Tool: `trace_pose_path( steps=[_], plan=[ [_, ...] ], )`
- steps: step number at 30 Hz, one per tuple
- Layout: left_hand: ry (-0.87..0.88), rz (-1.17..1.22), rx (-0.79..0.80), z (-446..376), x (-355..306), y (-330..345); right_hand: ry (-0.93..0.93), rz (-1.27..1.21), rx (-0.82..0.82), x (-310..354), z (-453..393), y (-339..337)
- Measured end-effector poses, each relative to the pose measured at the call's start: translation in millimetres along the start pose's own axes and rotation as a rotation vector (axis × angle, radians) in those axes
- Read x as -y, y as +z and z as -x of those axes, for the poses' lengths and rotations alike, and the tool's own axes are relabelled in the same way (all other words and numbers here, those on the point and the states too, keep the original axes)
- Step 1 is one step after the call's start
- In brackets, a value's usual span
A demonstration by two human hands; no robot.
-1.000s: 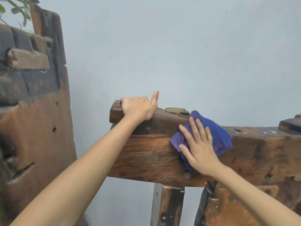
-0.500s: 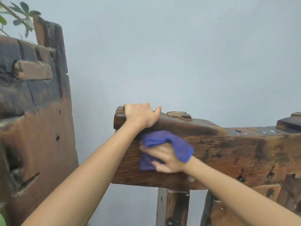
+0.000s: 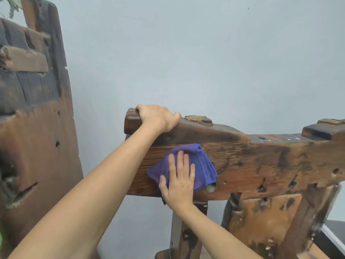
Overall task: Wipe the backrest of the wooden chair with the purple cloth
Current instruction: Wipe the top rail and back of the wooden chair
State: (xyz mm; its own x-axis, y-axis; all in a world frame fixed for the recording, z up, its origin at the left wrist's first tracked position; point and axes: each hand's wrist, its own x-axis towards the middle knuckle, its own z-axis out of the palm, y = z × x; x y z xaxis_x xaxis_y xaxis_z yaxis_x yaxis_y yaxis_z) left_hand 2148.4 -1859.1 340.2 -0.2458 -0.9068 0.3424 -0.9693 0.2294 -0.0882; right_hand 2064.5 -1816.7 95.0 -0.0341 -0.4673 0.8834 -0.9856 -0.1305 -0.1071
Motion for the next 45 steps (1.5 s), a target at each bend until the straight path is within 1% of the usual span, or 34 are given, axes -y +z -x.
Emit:
trace_pose_path(
  steps=[1,2,3,4,5,6,7,8,9,10,11,12,13,14,15,16,17,18,19,21,22,23,27,30,31,32,33,34,37,40,42,45],
  plan=[
    [0.024,0.004,-0.006,1,3,0,-0.286,-0.023,0.083,-23,5,-3],
    [0.041,0.006,-0.007,1,5,0,-0.497,-0.053,0.15,-49,4,-10],
    [0.045,0.007,-0.003,-1,7,-1,-0.615,-0.072,0.207,-74,0,-19],
    [0.046,0.008,0.007,-1,8,-1,-0.658,-0.069,0.241,-101,-5,-28],
    [0.043,0.007,0.016,-2,7,-2,-0.647,-0.036,0.24,-129,-8,-35],
    [0.036,0.004,0.019,-2,7,0,-0.575,-0.002,0.214,-156,-7,-44],
    [0.027,0.002,0.015,-3,6,1,-0.456,0.033,0.179,-184,-4,-52],
    [0.016,0.001,0.013,-4,4,3,-0.263,0.053,0.133,-208,3,-58],
    [-0.001,-0.003,0.01,-6,1,4,-0.001,0.049,0.057,-224,10,-62],
    [-0.027,-0.006,0.017,-9,-2,5,0.304,0.018,-0.039,-234,15,-61],
    [-0.052,-0.004,0.036,-12,-4,6,0.62,-0.05,-0.144,-236,16,-59],
    [-0.075,0.005,0.06,-14,-6,6,0.894,-0.143,-0.243,-232,11,-55],
    [-0.095,0.013,0.08,-15,-9,6,1.095,-0.242,-0.322,-223,2,-54],
    [-0.105,0.018,0.095,-18,-12,6,1.215,-0.305,-0.378,-210,-8,-53],
    [-0.093,0.024,0.107,-18,-16,6,1.275,-0.335,-0.407,-193,-18,-51],
    [-0.056,0.041,0.117,-19,-22,6,1.294,-0.35,-0.402,-174,-22,-49],
    [0.001,0.061,0.124,-21,-32,7,1.267,-0.348,-0.38,-153,-22,-46],
    [0.044,0.086,0.133,-23,-39,7,1.18,-0.345,-0.336,-125,-20,-41],
    [0.075,0.108,0.155,-26,-49,7,1.056,-0.339,-0.28,-99,-15,-36],
    [0.093,0.148,0.202,-33,-72,7,0.734,-0.308,-0.149,-56,-1,-28],
    [0.097,0.16,0.214,-37,-81,8,0.588,-0.269,-0.088,-42,5,-23],
    [0.105,0.171,0.222,-40,-88,8,0.486,-0.226,-0.049,-36,10,-18],
    [0.173,0.241,0.289,-55,-91,10,0.367,-0.141,0.009,-47,11,-16],
    [0.199,0.292,0.29,-59,-89,12,0.083,-0.094,0.117,-94,-2,-35],
    [0.192,0.301,0.275,-58,-89,12,0.019,-0.082,0.136,-115,-9,-43],
    [0.178,0.302,0.262,-58,-88,12,0.007,-0.076,0.136,-136,-15,-51],
    [0.157,0.299,0.257,-57,-88,11,0.047,-0.071,0.119,-156,-20,-57],
    [0.134,0.296,0.261,-57,-88,11,0.125,-0.063,0.094,-173,-22,-62],
    [0.083,0.268,0.255,-55,-90,9,0.426,-0.11,0.015,-225,-17,-75],
    [0.064,0.242,0.225,-54,-95,13,0.748,-0.21,-0.119,-273,-11,-87],
    [0.045,0.243,0.209,-53,-97,17,0.949,-0.259,-0.221,-285,-19,-88],
    [0.03,0.246,0.194,-53,-99,18,1.224,-0.362,-0.362,-262,-43,-82]
  ],
)
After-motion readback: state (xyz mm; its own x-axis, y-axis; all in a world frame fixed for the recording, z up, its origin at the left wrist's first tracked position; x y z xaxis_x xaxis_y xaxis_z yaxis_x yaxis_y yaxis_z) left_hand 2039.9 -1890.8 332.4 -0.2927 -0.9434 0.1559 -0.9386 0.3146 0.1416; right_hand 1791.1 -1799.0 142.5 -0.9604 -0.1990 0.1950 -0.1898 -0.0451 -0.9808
